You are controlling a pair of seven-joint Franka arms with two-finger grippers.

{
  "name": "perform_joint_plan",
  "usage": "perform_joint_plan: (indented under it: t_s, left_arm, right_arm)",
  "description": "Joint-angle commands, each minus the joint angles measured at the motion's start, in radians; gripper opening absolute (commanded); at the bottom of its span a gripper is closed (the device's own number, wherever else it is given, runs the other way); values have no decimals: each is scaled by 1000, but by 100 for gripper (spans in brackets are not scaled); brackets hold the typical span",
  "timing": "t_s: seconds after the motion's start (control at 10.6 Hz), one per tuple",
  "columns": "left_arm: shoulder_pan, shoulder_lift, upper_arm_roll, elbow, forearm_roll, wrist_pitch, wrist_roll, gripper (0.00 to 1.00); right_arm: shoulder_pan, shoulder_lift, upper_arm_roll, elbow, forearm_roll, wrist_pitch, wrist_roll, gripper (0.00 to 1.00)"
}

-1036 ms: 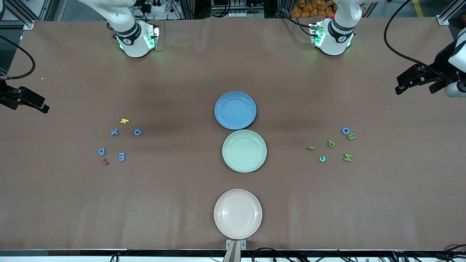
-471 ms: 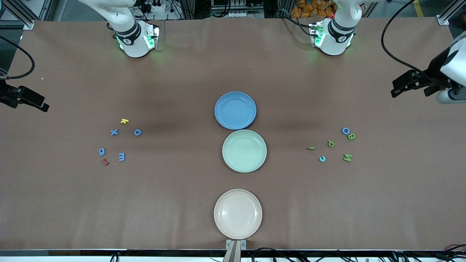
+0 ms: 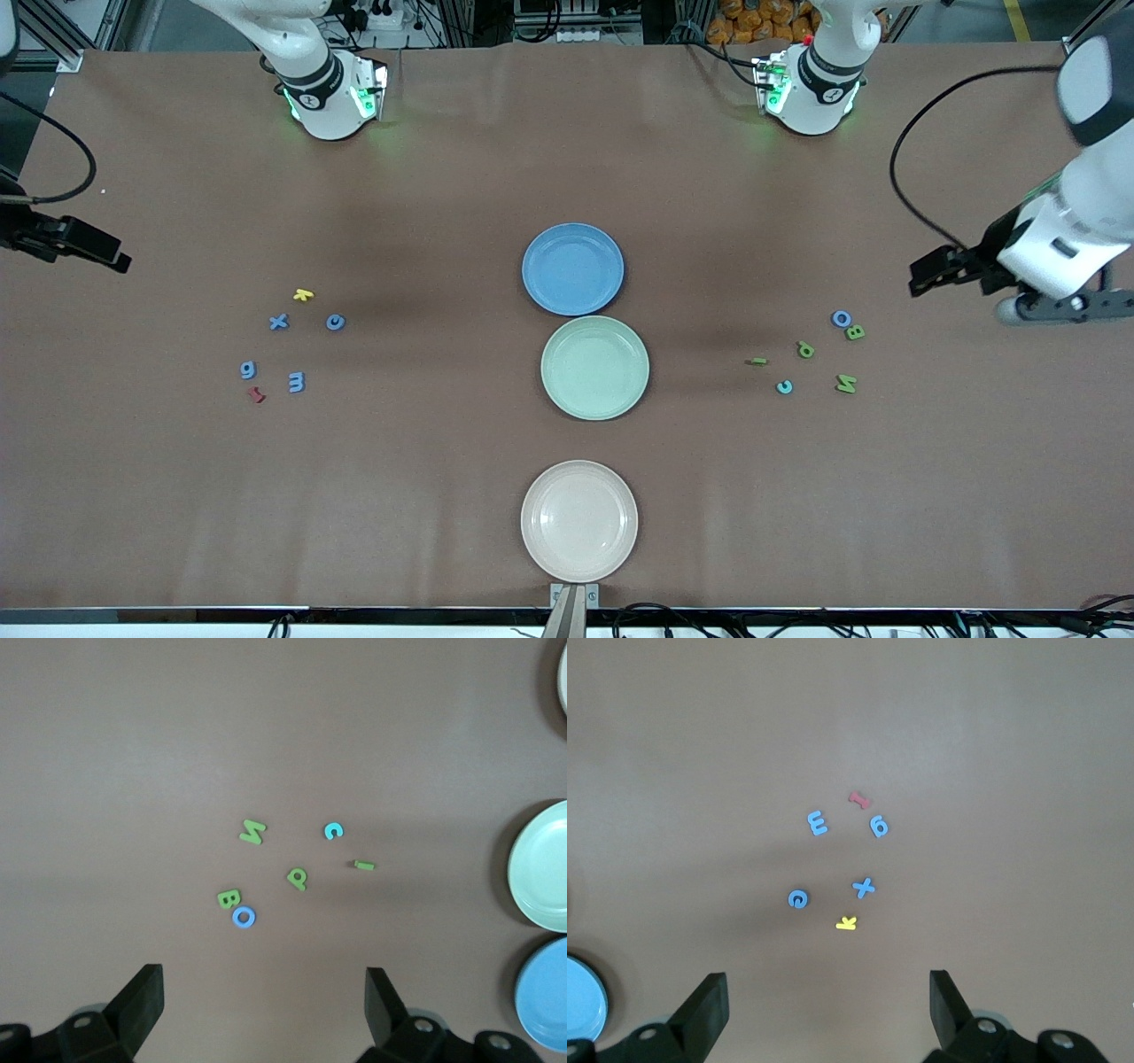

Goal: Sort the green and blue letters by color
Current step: 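Move the right gripper to blue C while the left gripper nears green I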

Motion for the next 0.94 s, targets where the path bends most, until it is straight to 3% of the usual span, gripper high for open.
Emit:
perform_joint_plan:
  t_s: [0.0, 0.28, 0.47, 0.85]
  left_arm:
    - [-10, 43, -39, -91, -13, 125, -11, 100]
    - [-25, 131, -52, -117, -14, 225, -26, 100]
    - [-67, 137, -52, -174, -16, 311, -88, 100]
    - [-103, 178, -50, -257, -13, 459, -93, 98]
  right_arm:
    - [1, -17, 13, -149, 18, 100, 140, 100]
    - [9, -9, 109, -356, 15, 365, 349, 100]
    - [8, 9, 146, -474, 13, 534, 394, 100]
    - [5, 162, 185, -584, 2, 748, 367, 100]
